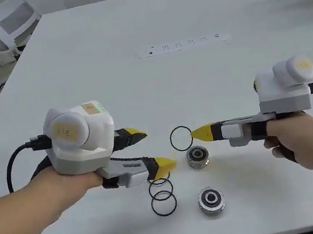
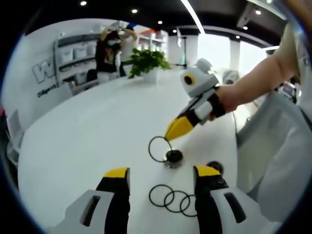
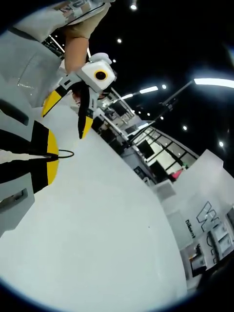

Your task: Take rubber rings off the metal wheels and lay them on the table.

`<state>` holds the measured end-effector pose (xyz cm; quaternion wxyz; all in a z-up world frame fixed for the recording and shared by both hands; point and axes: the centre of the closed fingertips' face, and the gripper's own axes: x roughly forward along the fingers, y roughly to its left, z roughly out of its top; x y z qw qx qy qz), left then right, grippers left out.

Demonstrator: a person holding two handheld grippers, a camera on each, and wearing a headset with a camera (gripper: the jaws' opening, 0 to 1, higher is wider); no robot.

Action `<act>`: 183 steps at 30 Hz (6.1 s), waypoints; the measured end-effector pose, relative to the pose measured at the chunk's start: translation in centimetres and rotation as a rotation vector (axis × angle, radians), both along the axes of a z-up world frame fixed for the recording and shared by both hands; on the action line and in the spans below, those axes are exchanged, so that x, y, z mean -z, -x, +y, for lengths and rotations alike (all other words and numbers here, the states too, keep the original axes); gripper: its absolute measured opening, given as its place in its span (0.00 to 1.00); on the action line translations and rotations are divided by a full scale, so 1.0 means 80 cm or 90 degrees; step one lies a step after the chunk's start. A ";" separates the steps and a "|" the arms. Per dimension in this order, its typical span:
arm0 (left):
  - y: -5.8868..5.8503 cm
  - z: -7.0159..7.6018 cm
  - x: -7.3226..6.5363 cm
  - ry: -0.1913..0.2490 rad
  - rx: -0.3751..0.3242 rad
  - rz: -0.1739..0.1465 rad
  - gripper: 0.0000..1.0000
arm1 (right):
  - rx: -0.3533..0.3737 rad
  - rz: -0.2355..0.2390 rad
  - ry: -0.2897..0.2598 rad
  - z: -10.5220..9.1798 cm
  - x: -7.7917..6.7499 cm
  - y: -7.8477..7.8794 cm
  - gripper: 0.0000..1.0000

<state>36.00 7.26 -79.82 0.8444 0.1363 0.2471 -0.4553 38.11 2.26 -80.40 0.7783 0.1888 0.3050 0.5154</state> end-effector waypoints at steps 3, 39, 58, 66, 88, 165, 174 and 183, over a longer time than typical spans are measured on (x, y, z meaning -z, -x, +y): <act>-0.001 0.009 -0.002 0.002 -0.008 -0.002 0.55 | -0.001 -0.001 0.000 0.003 -0.001 -0.001 0.00; 0.019 0.069 -0.005 0.001 -0.060 0.002 0.68 | -0.061 0.010 0.053 0.062 0.024 0.013 0.00; 0.019 0.082 -0.006 -0.002 -0.073 0.001 0.68 | -0.078 0.025 0.104 0.074 0.046 0.016 0.00; 0.019 0.085 -0.005 0.000 -0.076 0.002 0.68 | -0.075 0.019 0.129 0.073 0.054 0.013 0.00; 0.020 0.085 -0.001 -0.007 -0.071 0.007 0.67 | -0.089 -0.059 0.201 0.073 0.067 -0.001 0.05; 0.037 0.045 -0.048 0.025 -0.024 -0.036 0.74 | -0.074 -0.267 0.142 -0.047 -0.048 0.052 0.71; 0.042 0.048 -0.050 0.023 -0.023 -0.042 0.76 | -0.086 -0.283 0.169 -0.066 -0.041 0.067 0.77; 0.047 0.048 -0.051 0.019 -0.019 -0.047 0.77 | -0.091 -0.282 0.187 -0.084 -0.031 0.080 0.81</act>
